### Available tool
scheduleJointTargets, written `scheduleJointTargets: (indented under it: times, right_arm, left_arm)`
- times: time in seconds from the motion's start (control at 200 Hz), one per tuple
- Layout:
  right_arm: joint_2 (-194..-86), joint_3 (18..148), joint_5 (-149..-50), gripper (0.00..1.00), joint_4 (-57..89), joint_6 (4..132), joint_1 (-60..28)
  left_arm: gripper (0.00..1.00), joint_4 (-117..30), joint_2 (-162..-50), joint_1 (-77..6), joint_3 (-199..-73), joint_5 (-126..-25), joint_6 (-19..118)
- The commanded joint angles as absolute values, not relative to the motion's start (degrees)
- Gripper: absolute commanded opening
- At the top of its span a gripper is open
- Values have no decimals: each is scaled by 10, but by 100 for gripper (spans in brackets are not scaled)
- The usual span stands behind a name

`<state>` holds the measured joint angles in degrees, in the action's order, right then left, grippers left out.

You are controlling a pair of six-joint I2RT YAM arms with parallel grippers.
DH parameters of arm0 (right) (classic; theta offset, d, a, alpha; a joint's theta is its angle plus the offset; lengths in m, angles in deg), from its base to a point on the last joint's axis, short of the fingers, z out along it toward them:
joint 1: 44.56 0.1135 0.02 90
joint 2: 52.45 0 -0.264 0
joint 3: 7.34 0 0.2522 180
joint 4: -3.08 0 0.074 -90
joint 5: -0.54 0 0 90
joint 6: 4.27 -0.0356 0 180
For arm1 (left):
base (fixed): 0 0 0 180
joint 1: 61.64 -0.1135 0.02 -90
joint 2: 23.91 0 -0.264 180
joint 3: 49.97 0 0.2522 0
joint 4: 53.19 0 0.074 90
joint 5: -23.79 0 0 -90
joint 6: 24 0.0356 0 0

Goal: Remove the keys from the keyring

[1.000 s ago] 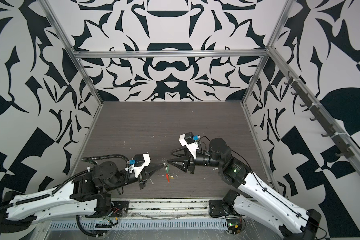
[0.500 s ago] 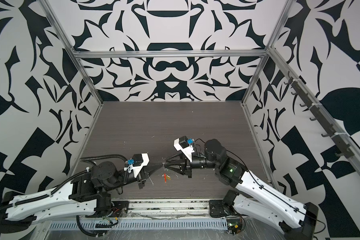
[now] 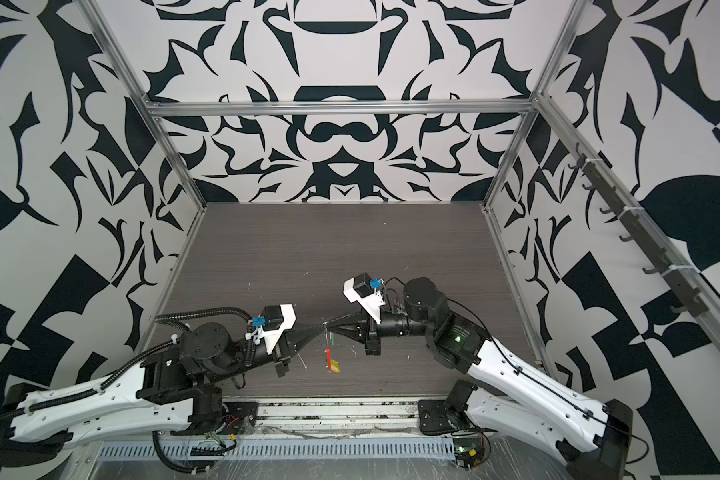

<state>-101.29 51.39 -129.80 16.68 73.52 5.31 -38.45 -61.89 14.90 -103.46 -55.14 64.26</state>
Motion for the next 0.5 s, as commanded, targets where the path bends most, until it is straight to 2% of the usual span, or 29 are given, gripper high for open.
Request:
scheduleJointTargets:
  times: [0.0,0.05,0.16,0.285,0.355,0.495]
  right_arm:
    - [-1011,542,-1281,0,188,743,55]
    - [-1011,549,-1273,0,209,750,55]
    - [-1021,572,-1241,0,264,759,55]
    - [-1070,636,-1187,0,391,787,55]
    - [-1094,666,-1174,0,450,817,55]
    - [-1127,716,-1154,0,546,872,55]
  left_arm:
    - [12,-392,-612,150,-1037,-539,643]
    - [31,-382,-611,150,-1040,-531,640]
    - [42,-359,-609,151,-1042,-510,637]
    - [65,-326,-621,150,-1055,-482,634]
    - [71,-315,-631,150,-1062,-484,634]
    - [75,-296,-653,151,-1074,-489,640]
